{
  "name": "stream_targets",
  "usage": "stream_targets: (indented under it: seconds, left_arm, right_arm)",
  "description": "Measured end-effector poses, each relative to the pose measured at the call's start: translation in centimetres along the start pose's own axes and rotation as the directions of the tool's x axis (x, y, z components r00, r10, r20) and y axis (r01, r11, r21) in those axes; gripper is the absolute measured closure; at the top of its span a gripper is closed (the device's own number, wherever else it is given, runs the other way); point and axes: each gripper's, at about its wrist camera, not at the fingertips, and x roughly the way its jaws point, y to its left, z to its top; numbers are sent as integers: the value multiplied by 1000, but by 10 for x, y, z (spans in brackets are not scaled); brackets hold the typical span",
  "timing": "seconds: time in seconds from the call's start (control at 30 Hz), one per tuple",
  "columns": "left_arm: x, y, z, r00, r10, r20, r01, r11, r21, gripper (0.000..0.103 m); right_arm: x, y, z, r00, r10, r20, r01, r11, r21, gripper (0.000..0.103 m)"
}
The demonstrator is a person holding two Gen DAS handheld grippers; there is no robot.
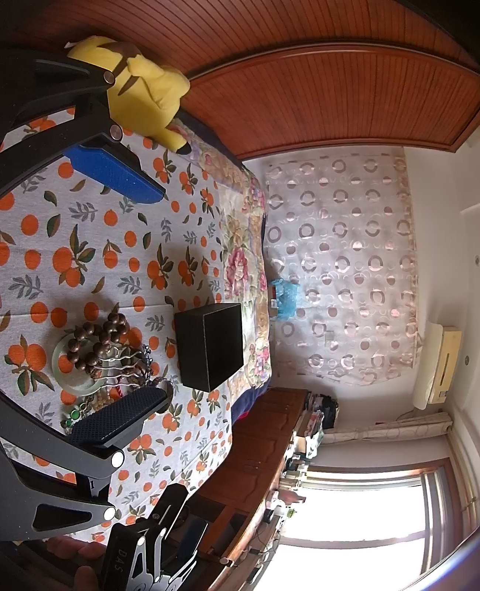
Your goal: Organize jewelry
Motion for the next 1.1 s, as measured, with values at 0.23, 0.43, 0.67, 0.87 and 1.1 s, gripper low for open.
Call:
stream_targets:
  seconds: [0.23, 0.43, 0.67, 0.87, 1.1]
  left_arm:
    - [0, 0, -1, 1000, 1, 3, -1, 1000, 0, 6]
    - [0, 1, -2, 1000, 1, 4, -1, 1000, 3, 6]
    - [-1, 1, -2, 1000, 1, 6, -1, 1000, 4, 6]
    - [-1, 1, -3, 1000, 1, 6, -1, 1000, 4, 6]
    - [-1, 0, -3, 1000, 2, 6, -2, 1000, 5, 6]
  right_arm:
    - [-1, 0, 0, 1000, 1, 0, -1, 1000, 1, 2]
    - [-1, 0, 1, 1000, 1, 0, -1, 1000, 2, 2]
    - [-2, 0, 1, 1000, 2, 1, -2, 1000, 2, 2]
    - [-2, 0, 1, 1000, 2, 2, -2, 1000, 3, 2]
    - [-3, 0, 1, 1000, 3, 2, -3, 1000, 4, 2]
